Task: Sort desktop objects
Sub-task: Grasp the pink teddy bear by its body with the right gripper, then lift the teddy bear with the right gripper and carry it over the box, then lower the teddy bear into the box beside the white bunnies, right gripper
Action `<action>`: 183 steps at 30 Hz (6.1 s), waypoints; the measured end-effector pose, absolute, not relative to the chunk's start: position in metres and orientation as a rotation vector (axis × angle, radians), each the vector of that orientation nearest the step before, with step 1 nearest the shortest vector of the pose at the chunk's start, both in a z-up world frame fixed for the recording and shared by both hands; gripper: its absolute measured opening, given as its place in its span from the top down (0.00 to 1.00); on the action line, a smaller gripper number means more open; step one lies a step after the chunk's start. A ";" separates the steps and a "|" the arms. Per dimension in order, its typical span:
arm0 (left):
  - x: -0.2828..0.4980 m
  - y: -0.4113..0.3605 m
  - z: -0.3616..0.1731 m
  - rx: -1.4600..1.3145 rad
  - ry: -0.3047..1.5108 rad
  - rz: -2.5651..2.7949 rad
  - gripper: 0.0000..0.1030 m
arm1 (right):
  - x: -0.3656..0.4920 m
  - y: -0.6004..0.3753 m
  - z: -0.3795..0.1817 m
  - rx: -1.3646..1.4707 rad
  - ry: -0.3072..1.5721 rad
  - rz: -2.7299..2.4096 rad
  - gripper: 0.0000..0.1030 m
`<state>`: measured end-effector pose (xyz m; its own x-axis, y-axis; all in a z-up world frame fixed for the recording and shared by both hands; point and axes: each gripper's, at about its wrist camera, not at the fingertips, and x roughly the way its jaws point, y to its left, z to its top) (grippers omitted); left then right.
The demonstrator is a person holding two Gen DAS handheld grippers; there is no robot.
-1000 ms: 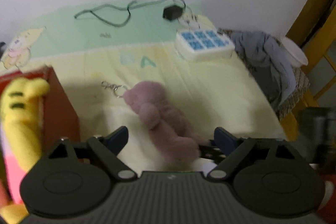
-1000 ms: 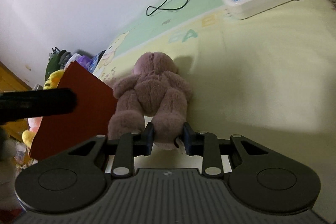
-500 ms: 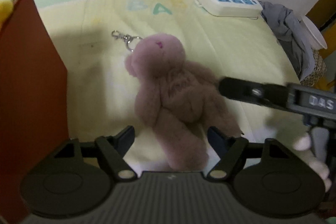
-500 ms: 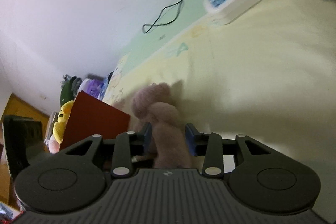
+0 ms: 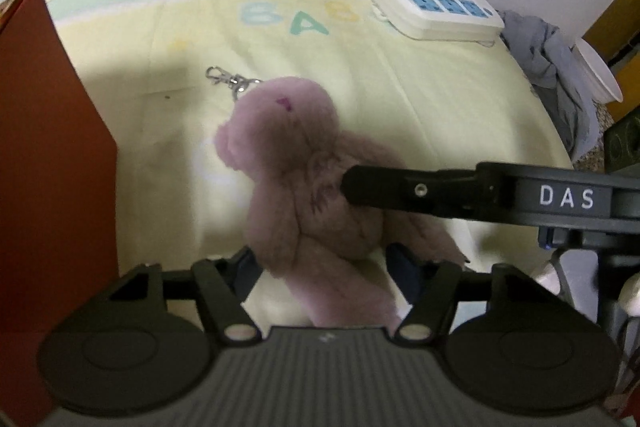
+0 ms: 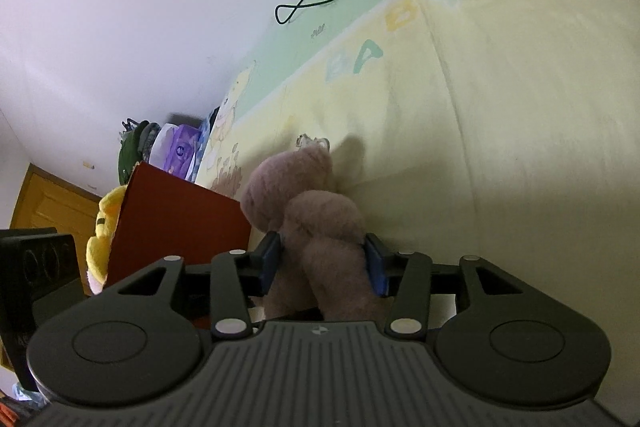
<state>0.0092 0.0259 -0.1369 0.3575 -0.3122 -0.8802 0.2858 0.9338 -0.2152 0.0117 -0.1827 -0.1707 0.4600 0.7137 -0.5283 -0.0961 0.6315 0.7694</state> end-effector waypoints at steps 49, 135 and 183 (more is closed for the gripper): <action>-0.097 0.271 0.056 0.064 0.538 -0.392 0.42 | -0.063 0.030 0.007 0.695 0.498 0.854 0.59; -0.042 0.320 -0.062 0.152 0.940 -0.108 0.22 | -0.065 0.116 -0.053 0.446 0.742 0.605 0.89; -0.040 0.297 -0.084 0.263 0.960 0.077 0.08 | -0.070 0.114 -0.061 0.426 0.776 0.598 0.90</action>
